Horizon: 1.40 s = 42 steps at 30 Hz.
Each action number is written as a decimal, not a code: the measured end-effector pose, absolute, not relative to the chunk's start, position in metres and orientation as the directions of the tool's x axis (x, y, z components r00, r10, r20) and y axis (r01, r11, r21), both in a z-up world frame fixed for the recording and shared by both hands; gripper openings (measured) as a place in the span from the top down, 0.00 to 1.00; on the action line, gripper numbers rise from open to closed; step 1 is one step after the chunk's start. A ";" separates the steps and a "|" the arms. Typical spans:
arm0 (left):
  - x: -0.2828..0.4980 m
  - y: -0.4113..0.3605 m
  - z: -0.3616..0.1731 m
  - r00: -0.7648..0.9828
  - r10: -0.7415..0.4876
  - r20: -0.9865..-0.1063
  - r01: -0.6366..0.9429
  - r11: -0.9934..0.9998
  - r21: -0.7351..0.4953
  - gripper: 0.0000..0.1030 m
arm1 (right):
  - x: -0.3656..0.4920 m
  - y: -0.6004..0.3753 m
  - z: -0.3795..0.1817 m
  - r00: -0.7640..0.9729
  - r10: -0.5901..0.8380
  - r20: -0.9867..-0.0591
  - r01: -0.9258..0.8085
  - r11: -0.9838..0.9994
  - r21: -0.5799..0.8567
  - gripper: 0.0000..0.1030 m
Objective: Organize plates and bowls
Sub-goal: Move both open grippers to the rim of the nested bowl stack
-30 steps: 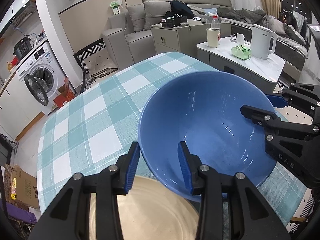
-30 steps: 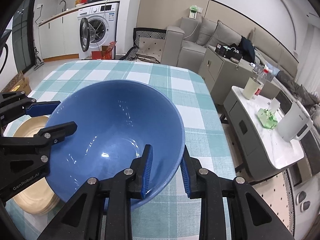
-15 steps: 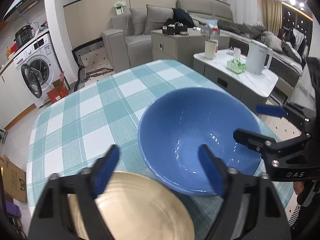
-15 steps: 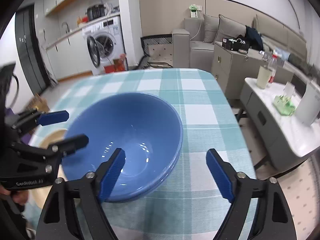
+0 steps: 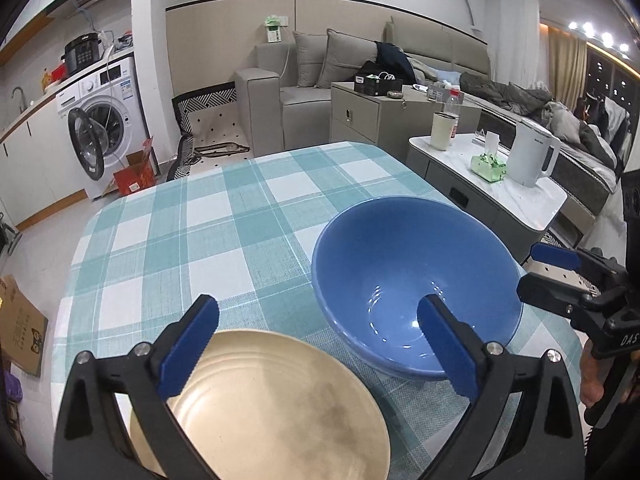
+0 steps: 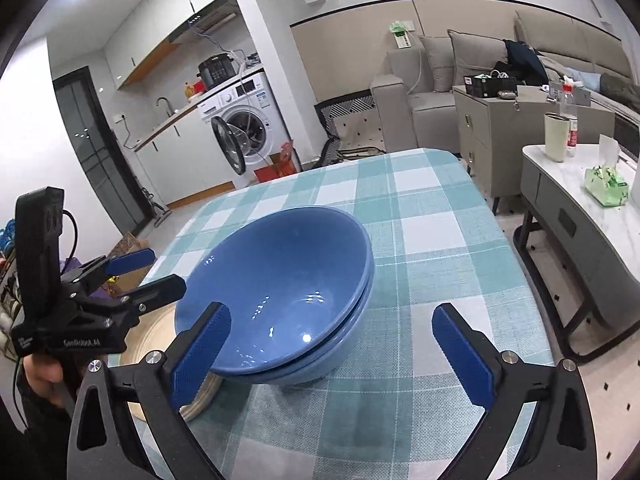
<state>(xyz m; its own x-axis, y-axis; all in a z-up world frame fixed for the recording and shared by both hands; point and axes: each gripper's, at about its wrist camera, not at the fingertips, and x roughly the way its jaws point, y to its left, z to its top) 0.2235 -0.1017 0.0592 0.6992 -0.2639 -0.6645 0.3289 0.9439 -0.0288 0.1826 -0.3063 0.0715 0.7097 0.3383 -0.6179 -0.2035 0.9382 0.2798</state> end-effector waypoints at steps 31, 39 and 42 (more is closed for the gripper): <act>0.223 -0.105 0.033 0.655 -0.281 -0.701 0.297 0.949 -0.103 0.03 | 0.203 -0.308 0.033 0.603 0.482 -0.636 -0.162 0.854 0.494 0.15; 0.224 -0.111 0.030 0.638 -0.301 -0.708 0.314 0.942 -0.117 0.03 | 0.203 -0.306 0.031 0.605 0.490 -0.628 -0.156 0.846 0.510 0.19; 0.226 -0.113 0.029 0.631 -0.305 -0.713 0.317 0.941 -0.122 0.03 | 0.205 -0.306 0.031 0.605 0.492 -0.626 -0.154 0.843 0.515 0.20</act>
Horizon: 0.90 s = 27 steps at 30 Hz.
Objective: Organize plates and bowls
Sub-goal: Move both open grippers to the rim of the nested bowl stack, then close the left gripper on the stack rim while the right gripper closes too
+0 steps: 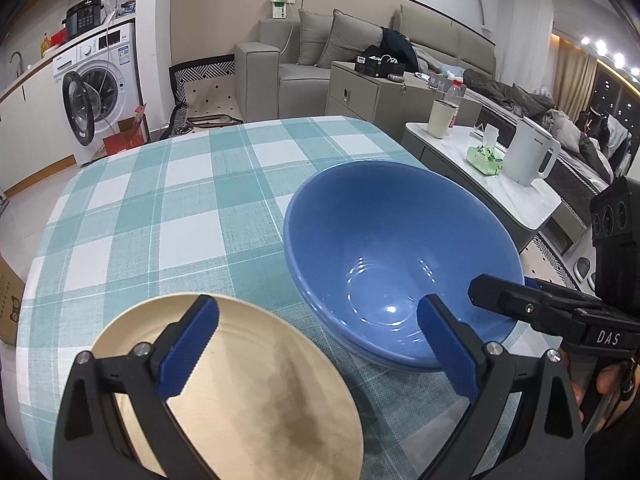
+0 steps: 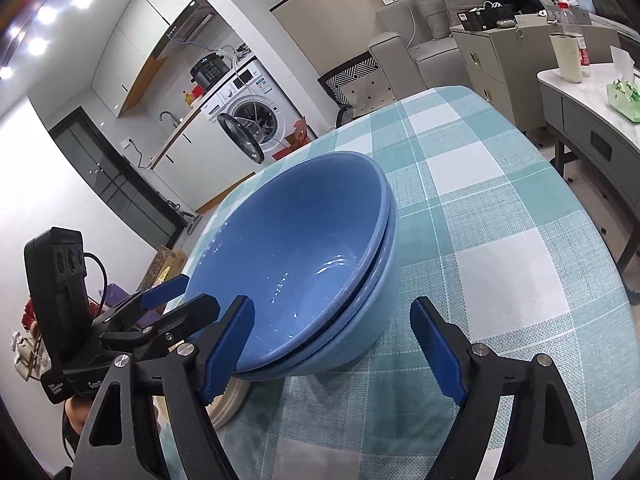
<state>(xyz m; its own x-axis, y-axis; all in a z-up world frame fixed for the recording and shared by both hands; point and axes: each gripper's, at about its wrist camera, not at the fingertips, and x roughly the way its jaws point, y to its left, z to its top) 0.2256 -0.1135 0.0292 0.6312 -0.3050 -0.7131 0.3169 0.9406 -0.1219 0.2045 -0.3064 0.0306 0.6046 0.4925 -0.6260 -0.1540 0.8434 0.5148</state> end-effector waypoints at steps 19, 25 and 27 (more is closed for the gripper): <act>0.227 -0.114 0.026 0.621 -0.348 -0.703 0.322 0.930 -0.176 0.13 | 0.204 -0.307 0.030 0.615 0.487 -0.620 -0.159 0.847 0.508 0.27; 0.227 -0.115 0.025 0.596 -0.389 -0.703 0.344 0.914 -0.214 0.35 | 0.205 -0.307 0.029 0.617 0.488 -0.618 -0.155 0.844 0.513 0.31; 0.227 -0.117 0.025 0.587 -0.400 -0.703 0.356 0.908 -0.220 0.43 | 0.204 -0.307 0.029 0.617 0.486 -0.619 -0.153 0.846 0.511 0.33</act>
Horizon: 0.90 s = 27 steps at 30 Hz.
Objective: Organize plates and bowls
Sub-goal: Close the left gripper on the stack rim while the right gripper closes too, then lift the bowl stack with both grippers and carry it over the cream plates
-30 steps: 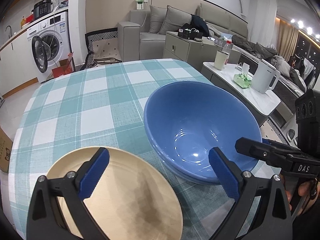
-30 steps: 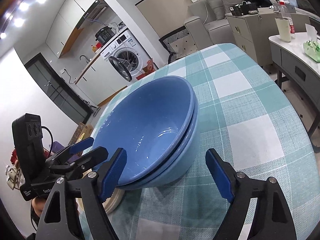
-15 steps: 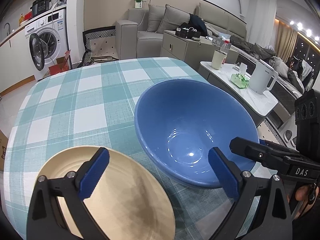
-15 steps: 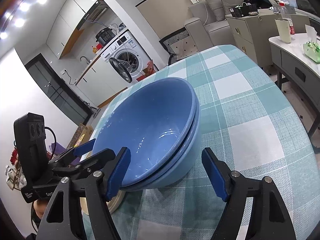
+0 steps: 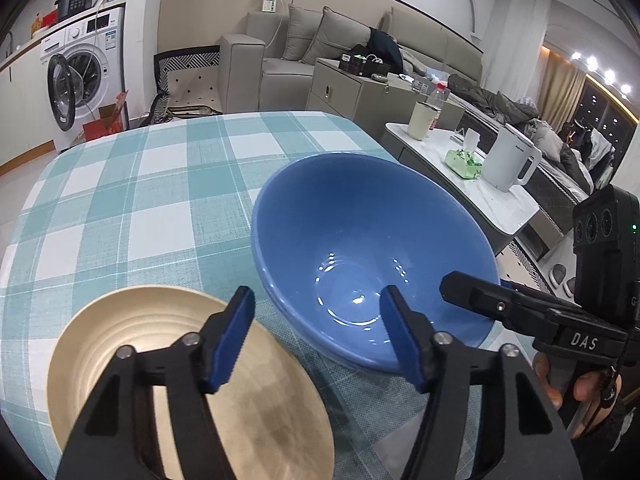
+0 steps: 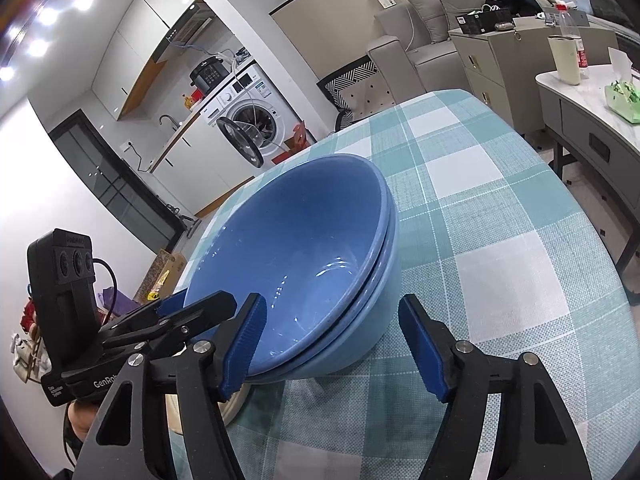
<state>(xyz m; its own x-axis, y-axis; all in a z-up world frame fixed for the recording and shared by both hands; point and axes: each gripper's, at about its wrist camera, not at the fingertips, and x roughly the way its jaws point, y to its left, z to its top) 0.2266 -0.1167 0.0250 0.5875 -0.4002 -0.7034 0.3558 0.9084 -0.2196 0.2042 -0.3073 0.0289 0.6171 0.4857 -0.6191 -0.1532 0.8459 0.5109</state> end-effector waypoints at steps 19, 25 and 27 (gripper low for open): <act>0.225 -0.118 0.027 0.592 -0.381 -0.710 0.352 0.915 -0.197 0.50 | 0.200 -0.299 0.034 0.634 0.445 -0.632 -0.155 0.874 0.461 0.40; 0.224 -0.119 0.028 0.597 -0.371 -0.712 0.351 0.918 -0.184 0.50 | 0.198 -0.298 0.035 0.636 0.440 -0.633 -0.157 0.878 0.453 0.41; 0.223 -0.120 0.028 0.599 -0.366 -0.712 0.350 0.920 -0.179 0.50 | 0.198 -0.297 0.036 0.638 0.438 -0.633 -0.159 0.880 0.448 0.41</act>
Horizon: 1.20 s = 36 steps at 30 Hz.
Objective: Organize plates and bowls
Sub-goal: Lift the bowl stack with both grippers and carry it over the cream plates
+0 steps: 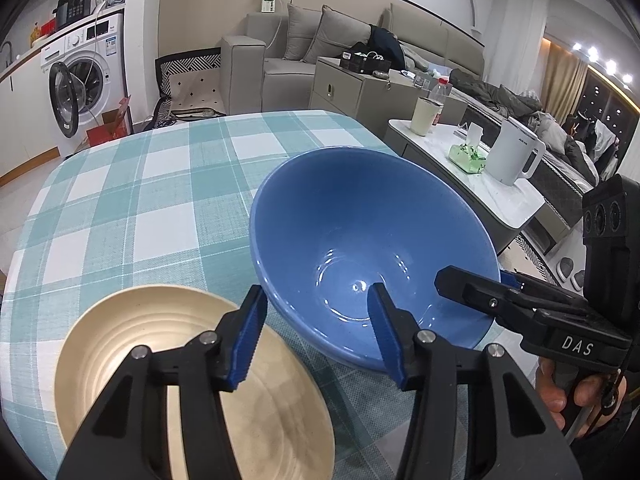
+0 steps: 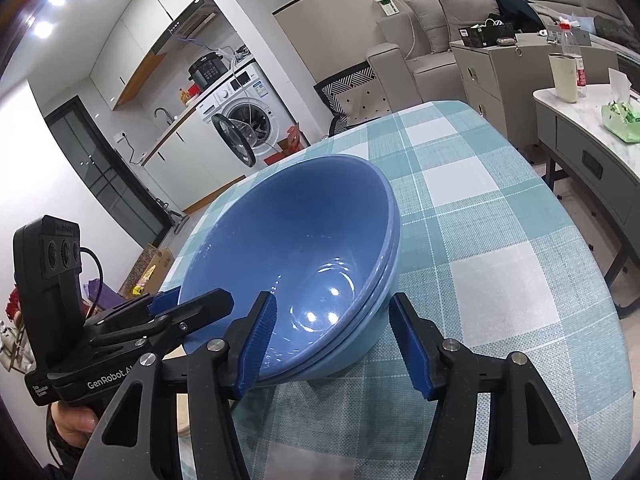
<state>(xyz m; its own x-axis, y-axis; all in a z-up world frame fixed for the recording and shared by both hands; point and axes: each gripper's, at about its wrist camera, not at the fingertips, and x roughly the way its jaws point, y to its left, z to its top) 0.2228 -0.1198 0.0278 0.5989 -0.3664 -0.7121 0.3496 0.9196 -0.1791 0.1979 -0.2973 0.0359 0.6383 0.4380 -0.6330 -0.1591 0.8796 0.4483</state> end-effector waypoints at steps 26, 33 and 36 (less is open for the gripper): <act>0.215 -0.124 0.034 0.626 -0.336 -0.704 0.354 0.926 -0.128 0.50 | 0.195 -0.295 0.045 0.651 0.430 -0.626 -0.176 0.887 0.427 0.41; 0.212 -0.124 0.041 0.631 -0.340 -0.697 0.359 0.925 -0.125 0.50 | 0.192 -0.298 0.051 0.667 0.423 -0.614 -0.180 0.890 0.418 0.41; 0.210 -0.123 0.045 0.638 -0.340 -0.691 0.358 0.925 -0.125 0.50 | 0.191 -0.298 0.054 0.669 0.424 -0.610 -0.184 0.890 0.418 0.41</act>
<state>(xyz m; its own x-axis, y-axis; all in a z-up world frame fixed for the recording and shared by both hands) 0.2100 -0.1233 0.0454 0.6382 -0.3404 -0.6906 0.3583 0.9252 -0.1249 0.1907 -0.2977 0.0536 0.6692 0.4245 -0.6099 -0.1836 0.8898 0.4178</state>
